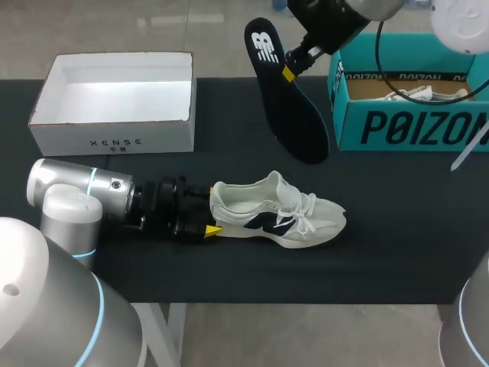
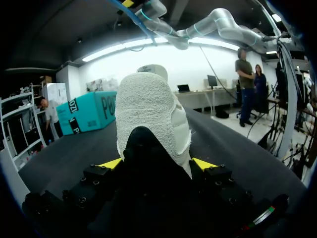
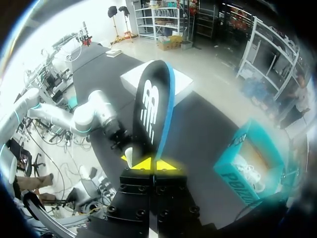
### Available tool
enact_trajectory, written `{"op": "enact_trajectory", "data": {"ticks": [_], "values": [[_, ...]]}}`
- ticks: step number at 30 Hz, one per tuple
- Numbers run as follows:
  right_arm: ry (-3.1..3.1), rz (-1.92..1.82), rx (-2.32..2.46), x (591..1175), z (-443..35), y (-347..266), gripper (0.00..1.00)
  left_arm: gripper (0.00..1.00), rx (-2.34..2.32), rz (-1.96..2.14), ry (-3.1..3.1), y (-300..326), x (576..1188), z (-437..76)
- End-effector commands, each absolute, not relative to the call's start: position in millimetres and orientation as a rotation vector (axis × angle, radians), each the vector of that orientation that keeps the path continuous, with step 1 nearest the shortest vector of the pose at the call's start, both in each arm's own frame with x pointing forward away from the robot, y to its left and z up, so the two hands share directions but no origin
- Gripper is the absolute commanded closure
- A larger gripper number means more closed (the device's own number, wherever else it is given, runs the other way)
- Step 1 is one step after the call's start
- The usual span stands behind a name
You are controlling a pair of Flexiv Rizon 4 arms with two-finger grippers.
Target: Take the shoe out of the shoebox, open the shoe tongue, remove and reinsert the insole, then place the shoe into the shoebox
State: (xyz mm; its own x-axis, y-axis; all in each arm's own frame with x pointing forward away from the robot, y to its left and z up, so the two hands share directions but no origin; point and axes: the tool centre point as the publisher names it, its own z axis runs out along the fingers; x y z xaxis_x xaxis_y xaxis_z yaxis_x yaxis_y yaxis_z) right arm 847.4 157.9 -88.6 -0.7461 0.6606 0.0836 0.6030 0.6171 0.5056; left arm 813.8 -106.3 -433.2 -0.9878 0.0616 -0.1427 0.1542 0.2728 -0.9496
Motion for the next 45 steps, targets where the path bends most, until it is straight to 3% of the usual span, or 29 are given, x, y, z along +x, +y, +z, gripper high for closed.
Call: {"op": "enact_trajectory", "data": {"ticks": [1,17,35,45], "values": [[2.724,0.790,1.070,847.3,-89.0,157.9,1.00,1.00,0.209,-1.837,2.444,-106.4,814.5,-435.4],[2.764,0.965,1.287,820.2,-82.3,124.9,1.00,1.00,0.209,-1.837,2.444,-106.4,814.5,-435.4],[2.593,1.203,1.315,729.9,-26.8,120.0,1.00,1.00,0.209,-1.837,2.444,-106.4,814.5,-435.4],[2.581,1.246,1.243,714.3,-3.0,124.5,1.00,1.00,0.209,-1.837,2.444,-106.4,814.5,-435.4]]}}
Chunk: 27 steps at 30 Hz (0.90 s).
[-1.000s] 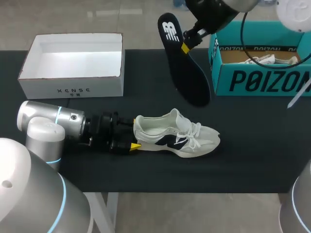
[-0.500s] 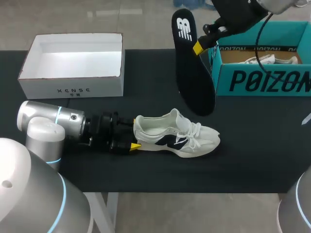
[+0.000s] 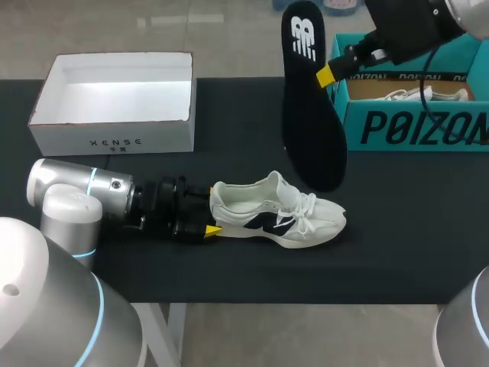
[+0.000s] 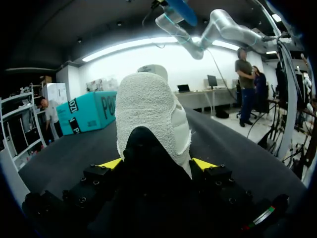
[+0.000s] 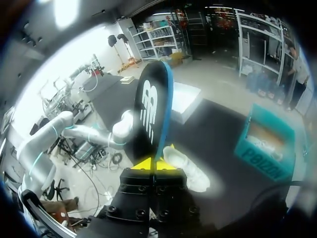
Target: Take the shoe out of the shoebox, open the shoe tongue, remove and reinsert the insole, then place the shoe into the shoebox
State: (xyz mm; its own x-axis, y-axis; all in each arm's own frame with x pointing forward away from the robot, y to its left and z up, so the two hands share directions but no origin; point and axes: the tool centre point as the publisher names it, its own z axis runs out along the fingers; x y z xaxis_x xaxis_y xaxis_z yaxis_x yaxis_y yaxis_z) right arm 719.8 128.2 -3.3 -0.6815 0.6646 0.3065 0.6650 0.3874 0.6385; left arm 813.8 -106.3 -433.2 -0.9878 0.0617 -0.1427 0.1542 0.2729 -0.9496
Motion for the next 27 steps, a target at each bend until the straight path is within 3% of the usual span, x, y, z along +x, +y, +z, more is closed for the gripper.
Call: {"op": "enact_trajectory", "data": {"ticks": [1,16,27], "values": [[-2.610,-1.260,-1.257,714.3,-3.0,124.5,1.00,1.00,0.209,-1.837,2.444,-106.4,814.5,-435.4],[-2.611,-1.247,-1.239,714.6,-1.0,125.9,1.00,1.00,0.209,-1.837,2.444,-106.4,814.5,-435.4],[-2.557,-1.277,-1.200,676.2,30.2,119.3,1.00,1.00,0.209,-1.837,2.444,-106.4,814.5,-435.4]]}}
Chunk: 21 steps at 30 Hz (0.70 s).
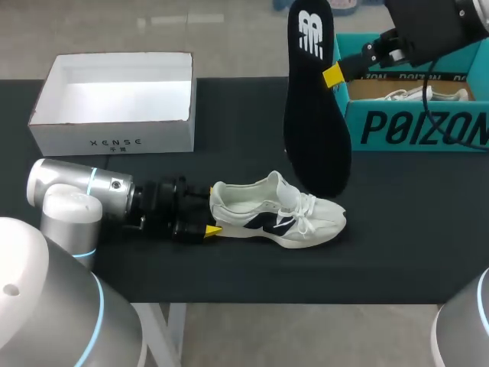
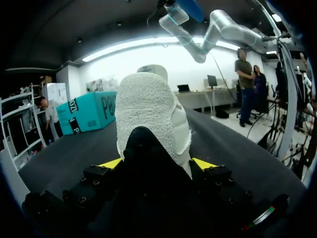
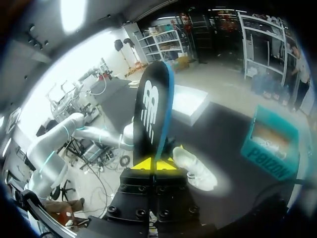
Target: Take the shoe out of the shoebox, open the shoe tongue, remove and reinsert the insole, then place the shoe into the shoebox
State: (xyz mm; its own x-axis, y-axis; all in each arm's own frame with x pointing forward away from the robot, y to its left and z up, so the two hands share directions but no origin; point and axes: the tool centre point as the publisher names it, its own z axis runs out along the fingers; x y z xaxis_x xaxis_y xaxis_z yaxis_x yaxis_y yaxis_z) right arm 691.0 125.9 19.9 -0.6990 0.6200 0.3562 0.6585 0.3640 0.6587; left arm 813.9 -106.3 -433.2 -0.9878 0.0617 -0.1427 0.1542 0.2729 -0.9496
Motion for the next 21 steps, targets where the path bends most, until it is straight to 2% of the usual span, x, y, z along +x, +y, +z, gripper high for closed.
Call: {"op": "enact_trajectory", "data": {"ticks": [1,9,21], "values": [[-2.556,-1.286,-1.198,671.8,32.8,118.4,1.00,1.00,0.209,-1.837,2.444,-106.4,814.5,-435.4],[-2.546,-1.296,-1.178,652.0,37.6,116.5,1.00,1.00,0.209,-1.837,2.444,-106.4,814.5,-435.4],[-2.540,-1.284,-1.199,652.1,36.1,115.9,1.00,1.00,0.209,-1.837,2.444,-106.4,814.5,-435.4]]}}
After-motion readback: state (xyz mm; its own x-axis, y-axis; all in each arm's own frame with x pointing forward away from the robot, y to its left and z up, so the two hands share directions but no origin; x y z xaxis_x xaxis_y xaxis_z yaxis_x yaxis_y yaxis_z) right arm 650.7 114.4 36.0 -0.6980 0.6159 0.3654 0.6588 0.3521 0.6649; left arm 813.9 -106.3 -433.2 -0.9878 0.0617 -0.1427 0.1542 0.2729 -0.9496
